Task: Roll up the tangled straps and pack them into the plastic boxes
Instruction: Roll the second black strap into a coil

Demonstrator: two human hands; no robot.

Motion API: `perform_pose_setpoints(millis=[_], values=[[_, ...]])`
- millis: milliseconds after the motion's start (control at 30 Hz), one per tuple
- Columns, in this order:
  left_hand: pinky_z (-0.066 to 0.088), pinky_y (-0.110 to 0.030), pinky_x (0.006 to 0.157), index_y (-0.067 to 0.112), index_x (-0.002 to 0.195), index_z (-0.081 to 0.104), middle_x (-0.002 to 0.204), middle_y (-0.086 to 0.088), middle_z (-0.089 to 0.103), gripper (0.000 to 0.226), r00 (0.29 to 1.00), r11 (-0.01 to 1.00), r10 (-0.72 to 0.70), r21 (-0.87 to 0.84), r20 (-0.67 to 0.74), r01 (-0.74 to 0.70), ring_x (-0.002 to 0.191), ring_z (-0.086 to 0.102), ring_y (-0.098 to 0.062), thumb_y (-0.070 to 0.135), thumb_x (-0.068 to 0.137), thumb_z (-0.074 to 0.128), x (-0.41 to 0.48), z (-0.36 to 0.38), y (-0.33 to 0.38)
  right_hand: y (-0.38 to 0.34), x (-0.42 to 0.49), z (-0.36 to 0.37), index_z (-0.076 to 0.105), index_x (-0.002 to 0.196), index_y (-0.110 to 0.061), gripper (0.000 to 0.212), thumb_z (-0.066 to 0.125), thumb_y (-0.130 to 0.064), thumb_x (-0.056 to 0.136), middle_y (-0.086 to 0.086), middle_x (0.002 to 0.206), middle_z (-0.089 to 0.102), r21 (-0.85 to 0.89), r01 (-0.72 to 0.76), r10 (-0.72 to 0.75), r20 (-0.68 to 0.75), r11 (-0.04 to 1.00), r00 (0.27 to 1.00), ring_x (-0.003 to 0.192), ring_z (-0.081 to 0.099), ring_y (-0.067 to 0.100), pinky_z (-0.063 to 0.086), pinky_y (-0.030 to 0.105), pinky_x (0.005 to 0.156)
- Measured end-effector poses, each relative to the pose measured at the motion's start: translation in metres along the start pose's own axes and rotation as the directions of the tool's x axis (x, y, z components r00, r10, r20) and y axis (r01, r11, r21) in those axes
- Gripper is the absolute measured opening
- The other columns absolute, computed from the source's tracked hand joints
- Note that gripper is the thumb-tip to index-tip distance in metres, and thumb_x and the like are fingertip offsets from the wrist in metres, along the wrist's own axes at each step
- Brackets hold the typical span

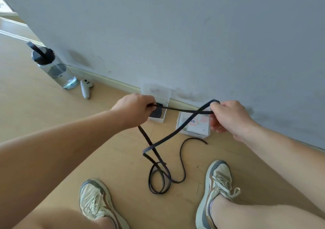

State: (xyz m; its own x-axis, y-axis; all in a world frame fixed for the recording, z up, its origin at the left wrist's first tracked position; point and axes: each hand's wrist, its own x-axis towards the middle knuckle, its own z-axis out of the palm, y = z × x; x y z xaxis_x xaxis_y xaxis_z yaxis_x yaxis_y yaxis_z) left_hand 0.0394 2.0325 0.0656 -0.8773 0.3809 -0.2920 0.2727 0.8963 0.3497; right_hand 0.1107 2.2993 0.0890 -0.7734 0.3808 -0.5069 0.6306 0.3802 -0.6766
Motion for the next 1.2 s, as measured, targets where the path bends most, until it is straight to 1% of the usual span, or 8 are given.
perform_pose_setpoints(millis=[167,267,500,733,900,967,1067,1200], values=[[0.057,-0.037,0.067,0.028,0.093,0.073,0.077,-0.004,0.069,0.013,0.923,0.868,-0.076,-0.481,-0.377,-0.125,0.07,0.067,-0.024,0.039,0.095,0.066,-0.042,-0.088,0.046,-0.036,-0.048,-0.026,0.068,0.08,-0.005,0.026,0.054,-0.025,0.089,0.006,0.077,0.056,-0.074,0.004,-0.001,0.038,0.997,0.999,0.07,0.053,0.024,0.048,0.037,0.066],[0.058,-0.037,0.07,0.025,0.091,0.074,0.08,-0.003,0.07,0.015,0.969,0.868,-0.058,-0.491,-0.24,-0.07,0.073,0.068,-0.024,0.036,0.095,0.064,-0.068,-0.097,0.05,-0.055,-0.076,-0.024,0.064,0.079,0.001,0.03,0.054,-0.026,0.09,0.006,0.082,0.047,-0.087,0.143,-0.143,0.008,0.986,0.99,0.076,0.043,0.022,0.048,0.041,0.071],[0.058,-0.029,0.07,0.03,0.087,0.076,0.082,0.005,0.074,0.013,0.998,0.916,-0.032,-0.398,0.05,0.05,0.082,0.072,-0.021,0.024,0.091,0.066,-0.105,-0.058,0.039,-0.067,-0.122,0.013,0.07,0.088,-0.003,0.028,0.062,-0.029,0.096,0.014,0.097,0.079,0.155,0.2,-0.22,0.124,0.967,0.968,0.09,0.077,0.027,0.064,0.042,0.085],[0.041,-0.006,0.057,0.034,0.14,0.055,0.08,0.011,0.058,0.059,0.994,0.875,0.107,-0.478,0.032,-0.079,0.063,0.054,0.003,0.018,0.086,0.072,-0.113,-0.047,0.051,-0.071,-0.138,0.015,0.056,0.107,-0.023,0.042,0.088,-0.027,0.08,0.004,0.105,0.074,0.131,0.264,-0.267,0.011,0.956,0.964,0.094,0.074,0.021,0.061,0.041,0.087],[0.059,-0.022,0.07,0.041,0.095,0.073,0.087,0.002,0.067,0.009,0.981,0.817,0.184,-0.563,0.055,-0.122,0.073,0.065,-0.014,0.035,0.09,0.074,-0.114,-0.048,0.056,-0.099,-0.149,0.0,0.06,0.121,-0.014,0.042,0.083,-0.017,0.086,0.015,0.093,0.079,0.522,0.262,-0.364,0.101,0.812,0.926,0.084,0.078,0.03,0.063,0.041,0.069],[0.06,-0.033,0.08,0.037,0.091,0.072,0.099,0.006,0.066,0.006,0.981,0.819,0.184,-0.563,0.068,-0.114,0.085,0.067,-0.016,0.041,0.093,0.07,-0.112,-0.046,0.057,-0.096,-0.145,0.0,0.065,0.114,-0.012,0.036,0.085,-0.016,0.084,0.014,0.094,0.079,0.479,0.302,-0.35,0.012,0.824,0.937,0.084,0.079,0.029,0.064,0.043,0.07],[0.052,-0.024,0.073,0.034,0.089,0.068,0.082,0.017,0.064,0.011,0.983,0.828,0.16,-0.554,0.087,-0.086,0.071,0.057,-0.006,0.038,0.097,0.063,-0.107,-0.048,0.056,-0.086,-0.125,-0.002,0.06,0.113,-0.014,0.039,0.085,-0.023,0.085,0.013,0.107,0.075,0.44,0.236,-0.212,-0.103,0.866,0.972,0.083,0.079,0.027,0.065,0.044,0.069],[0.049,-0.022,0.061,0.022,0.09,0.064,0.079,0.016,0.076,0.012,0.975,0.883,0.158,-0.465,0.155,-0.069,0.057,0.056,-0.002,0.028,0.099,0.056,-0.099,-0.056,0.058,-0.082,-0.107,-0.02,0.039,0.15,-0.028,0.063,0.069,-0.025,0.095,-0.006,0.153,0.048,-0.104,0.283,-0.3,-0.23,0.953,0.926,0.133,0.053,0.014,0.05,0.015,0.053]])
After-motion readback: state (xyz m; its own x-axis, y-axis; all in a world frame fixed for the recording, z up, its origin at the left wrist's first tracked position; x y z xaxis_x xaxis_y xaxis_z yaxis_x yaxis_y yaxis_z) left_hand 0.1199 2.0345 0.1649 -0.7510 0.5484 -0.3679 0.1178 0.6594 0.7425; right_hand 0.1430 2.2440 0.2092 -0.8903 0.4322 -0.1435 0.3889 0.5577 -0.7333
